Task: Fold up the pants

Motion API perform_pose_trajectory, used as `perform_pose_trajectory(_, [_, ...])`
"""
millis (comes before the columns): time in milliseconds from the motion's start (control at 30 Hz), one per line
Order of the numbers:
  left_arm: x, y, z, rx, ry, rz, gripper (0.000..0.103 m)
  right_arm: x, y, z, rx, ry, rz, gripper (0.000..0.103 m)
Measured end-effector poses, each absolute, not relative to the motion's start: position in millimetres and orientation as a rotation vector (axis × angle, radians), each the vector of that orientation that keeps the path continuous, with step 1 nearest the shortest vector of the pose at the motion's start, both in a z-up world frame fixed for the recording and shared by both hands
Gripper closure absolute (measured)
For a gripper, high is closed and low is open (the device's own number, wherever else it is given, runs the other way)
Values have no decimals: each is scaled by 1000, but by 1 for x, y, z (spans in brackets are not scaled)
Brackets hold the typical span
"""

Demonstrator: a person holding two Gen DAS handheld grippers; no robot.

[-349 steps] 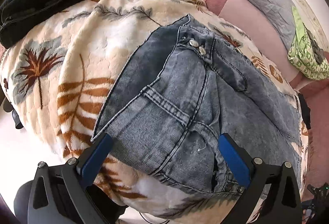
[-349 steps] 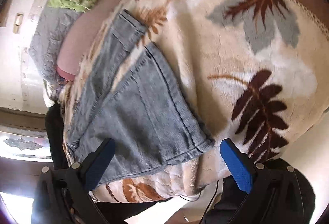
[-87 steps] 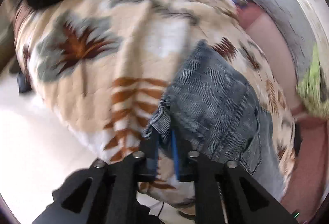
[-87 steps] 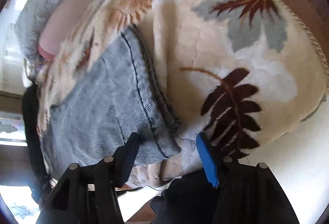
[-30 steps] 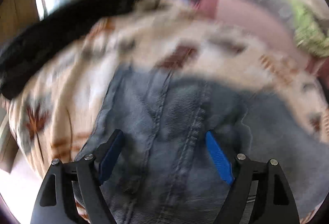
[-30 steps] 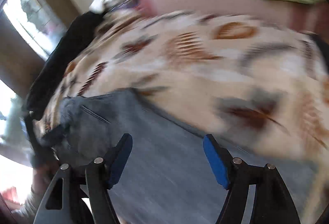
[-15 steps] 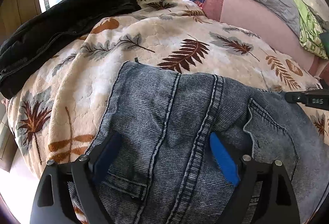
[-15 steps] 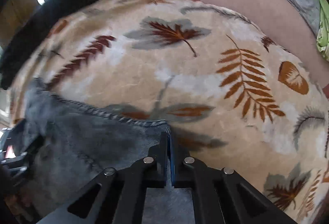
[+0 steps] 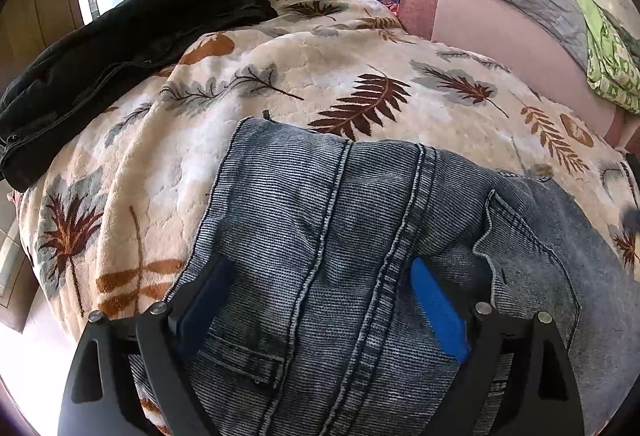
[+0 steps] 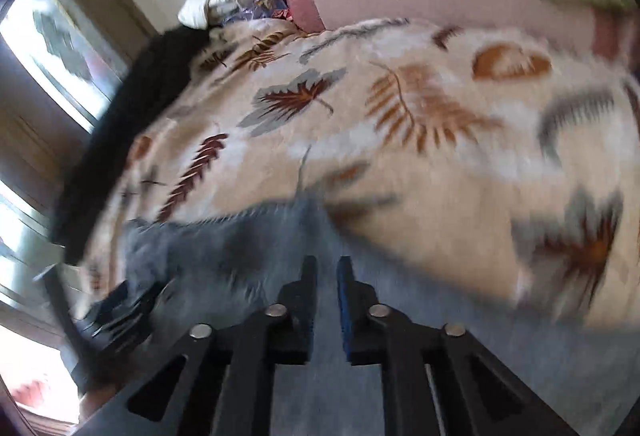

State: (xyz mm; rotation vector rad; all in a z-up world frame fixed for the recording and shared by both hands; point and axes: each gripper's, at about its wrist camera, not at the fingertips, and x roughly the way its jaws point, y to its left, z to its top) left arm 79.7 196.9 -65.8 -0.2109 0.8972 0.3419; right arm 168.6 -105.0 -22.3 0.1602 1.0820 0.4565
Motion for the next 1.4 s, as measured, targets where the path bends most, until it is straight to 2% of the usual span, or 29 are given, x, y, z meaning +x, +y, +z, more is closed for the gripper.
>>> perform_pose_trajectory(33, [80, 197, -66, -211, 897, 344, 11, 164, -115, -30, 192, 1107, 452, 70])
perform_pose_trajectory(67, [80, 196, -66, -209, 897, 348, 11, 166, -127, -43, 217, 1134, 422, 64])
perform_pose_trajectory(100, [80, 196, -66, -210, 896, 351, 11, 172, -140, -60, 228, 1169, 370, 48])
perform_pose_trajectory(133, [80, 196, -66, -211, 895, 353, 11, 181, -155, -79, 251, 1218, 322, 58])
perform_pose_trajectory(200, [79, 195, -66, -203, 894, 360, 11, 186, -193, -88, 517, 1209, 360, 62])
perform_pose_trajectory(367, [75, 198, -64, -234, 878, 365, 11, 137, -243, -33, 548, 1050, 378, 52])
perform_pose_trajectory(433, [73, 199, -63, -241, 866, 375, 11, 121, -278, -29, 586, 994, 341, 32])
perform_pose_trajectory(500, [72, 198, -63, -238, 863, 384, 11, 118, -325, -44, 597, 973, 171, 17])
perform_pose_trajectory(533, [72, 197, -63, -247, 862, 385, 11, 124, -358, -67, 604, 1013, 40, 20])
perform_pose_trajectory(600, [72, 195, -62, -237, 854, 394, 11, 121, -397, -87, 849, 975, 115, 28])
perform_pose_trajectory(800, [54, 190, -36, -217, 729, 433, 11, 63, -412, -17, 820, 851, 217, 26])
perform_pose_trajectory(900, [40, 181, -15, -212, 623, 423, 11, 31, -413, -21, 881, 849, 237, 26])
perform_pose_trajectory(967, [34, 173, -7, -213, 578, 391, 11, 16, -413, -47, 944, 892, 256, 20])
perform_pose_trajectory(1000, [35, 169, -6, -213, 574, 366, 11, 12, -412, -62, 934, 936, 229, 19])
perform_pose_trajectory(1033, [39, 165, -7, -211, 583, 339, 11, 16, -416, -81, 923, 993, 179, 26])
perform_pose_trajectory(1067, [44, 160, -10, -198, 607, 305, 11, 11, -426, -92, 999, 960, 167, 28])
perform_pose_trajectory(1133, [51, 152, -17, -160, 656, 268, 11, 2, -433, -73, 1060, 914, 163, 28])
perform_pose_trajectory(1233, [53, 147, -19, -165, 664, 221, 11, -24, -430, -36, 999, 800, 170, 27])
perform_pose_trajectory(1400, [55, 129, -18, -182, 675, 147, 11, -61, -417, -63, 1164, 835, 174, 25])
